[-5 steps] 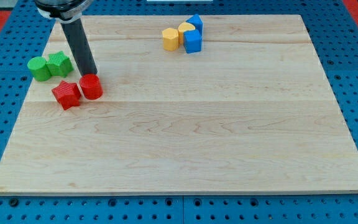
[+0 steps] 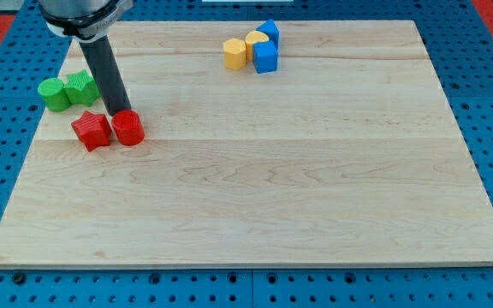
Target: Push the red star down a bit
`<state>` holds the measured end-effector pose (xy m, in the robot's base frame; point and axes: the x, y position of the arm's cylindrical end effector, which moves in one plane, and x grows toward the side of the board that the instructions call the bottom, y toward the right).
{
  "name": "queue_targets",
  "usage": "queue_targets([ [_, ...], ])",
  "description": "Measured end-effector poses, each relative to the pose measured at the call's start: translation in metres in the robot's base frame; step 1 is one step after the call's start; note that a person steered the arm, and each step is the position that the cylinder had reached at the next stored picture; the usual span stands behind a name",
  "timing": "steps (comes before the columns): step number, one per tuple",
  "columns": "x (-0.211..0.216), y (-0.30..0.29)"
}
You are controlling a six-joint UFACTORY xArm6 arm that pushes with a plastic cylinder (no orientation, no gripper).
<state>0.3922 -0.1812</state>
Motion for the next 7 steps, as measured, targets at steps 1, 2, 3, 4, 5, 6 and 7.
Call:
queue_targets([
  [1,0.002,-0.009],
  [2,0.007,-0.015],
  [3,0.008,-0.018],
  [4,0.012,-0.017],
  [5,0.013,-0.015],
  [6,0.007,-0.015],
  [7,-0.009,-0.011],
])
